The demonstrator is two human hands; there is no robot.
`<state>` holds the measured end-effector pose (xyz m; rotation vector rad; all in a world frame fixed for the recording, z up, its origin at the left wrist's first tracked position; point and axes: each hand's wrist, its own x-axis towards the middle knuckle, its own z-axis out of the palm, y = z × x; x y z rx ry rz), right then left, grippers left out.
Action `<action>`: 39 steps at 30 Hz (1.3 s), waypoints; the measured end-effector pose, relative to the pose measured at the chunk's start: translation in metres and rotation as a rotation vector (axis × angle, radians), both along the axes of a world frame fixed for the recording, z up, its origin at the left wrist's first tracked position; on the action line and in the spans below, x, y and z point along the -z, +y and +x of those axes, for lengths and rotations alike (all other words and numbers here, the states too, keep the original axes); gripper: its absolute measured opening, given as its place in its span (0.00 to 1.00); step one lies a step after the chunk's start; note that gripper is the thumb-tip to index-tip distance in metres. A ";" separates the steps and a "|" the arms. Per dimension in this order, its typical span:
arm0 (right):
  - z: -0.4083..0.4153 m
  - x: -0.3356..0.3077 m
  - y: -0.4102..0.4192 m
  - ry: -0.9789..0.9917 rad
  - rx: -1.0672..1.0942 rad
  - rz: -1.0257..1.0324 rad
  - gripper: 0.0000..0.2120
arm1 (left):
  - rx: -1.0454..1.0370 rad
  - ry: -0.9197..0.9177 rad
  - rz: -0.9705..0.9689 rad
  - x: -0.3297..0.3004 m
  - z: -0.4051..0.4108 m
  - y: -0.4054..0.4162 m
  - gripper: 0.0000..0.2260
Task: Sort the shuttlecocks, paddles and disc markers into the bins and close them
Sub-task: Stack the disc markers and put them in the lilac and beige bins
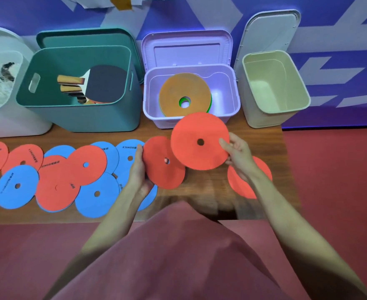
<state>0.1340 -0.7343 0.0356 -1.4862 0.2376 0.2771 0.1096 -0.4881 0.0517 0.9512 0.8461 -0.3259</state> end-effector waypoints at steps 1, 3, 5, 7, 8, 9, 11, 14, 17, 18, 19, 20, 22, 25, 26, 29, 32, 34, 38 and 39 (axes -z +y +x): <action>-0.002 0.002 0.007 0.018 -0.045 0.026 0.06 | 0.002 -0.014 -0.027 -0.002 0.001 -0.005 0.19; -0.010 0.006 0.023 0.056 -0.125 0.040 0.08 | 0.026 -0.032 -0.071 -0.005 0.002 -0.012 0.19; -0.017 0.012 0.036 0.086 -0.156 -0.004 0.06 | 0.078 -0.032 -0.111 -0.007 0.001 -0.018 0.21; -0.022 0.015 0.043 0.053 -0.120 -0.040 0.06 | 0.109 -0.024 -0.174 -0.009 0.000 -0.021 0.23; -0.024 0.016 0.045 0.014 -0.097 -0.056 0.06 | 0.117 -0.022 -0.195 -0.010 -0.001 -0.022 0.24; -0.025 0.018 0.044 -0.027 -0.082 -0.084 0.07 | 0.121 -0.021 -0.210 -0.010 -0.001 -0.022 0.25; -0.025 0.022 0.043 -0.076 -0.075 -0.147 0.07 | 0.142 -0.023 -0.223 -0.009 -0.001 -0.023 0.27; -0.024 0.027 0.039 -0.094 -0.074 -0.189 0.06 | 0.173 -0.043 -0.214 -0.007 -0.002 -0.029 0.25; -0.026 0.035 0.032 -0.081 -0.090 -0.241 0.06 | 0.177 -0.030 -0.219 -0.003 -0.003 -0.034 0.24; -0.028 0.039 0.029 -0.078 -0.096 -0.282 0.06 | 0.179 -0.025 -0.217 -0.002 -0.003 -0.036 0.24; -0.029 0.044 0.024 -0.073 -0.082 -0.351 0.07 | 0.180 -0.019 -0.209 0.000 -0.003 -0.037 0.24; -0.030 0.050 0.018 -0.061 -0.051 -0.442 0.08 | 0.178 -0.015 -0.201 0.001 -0.003 -0.038 0.23; -0.035 0.065 -0.002 -0.009 0.051 -0.660 0.10 | 0.165 -0.012 -0.193 0.002 -0.002 -0.041 0.22; -0.050 0.088 -0.042 0.206 0.216 -0.952 0.19 | 0.141 -0.021 -0.199 0.004 0.000 -0.042 0.19; -0.056 0.092 -0.054 0.321 0.276 -0.998 0.24 | 0.137 -0.024 -0.201 0.004 0.000 -0.041 0.19; -0.069 0.097 -0.077 0.552 0.350 -0.994 0.31 | 0.140 -0.019 -0.204 0.005 0.001 -0.042 0.21; -0.068 0.096 -0.083 0.600 0.355 -0.981 0.33 | 0.147 -0.015 -0.208 0.004 0.001 -0.045 0.21; -0.063 0.092 -0.084 0.639 0.379 -0.943 0.38 | 0.154 -0.014 -0.206 0.002 0.001 -0.047 0.20; -0.051 0.088 -0.096 0.728 0.385 -0.823 0.39 | 0.186 -0.027 -0.186 -0.002 0.003 -0.049 0.19; -0.048 0.088 -0.099 0.711 0.308 -0.807 0.34 | 0.183 -0.032 -0.183 -0.002 0.004 -0.048 0.18</action>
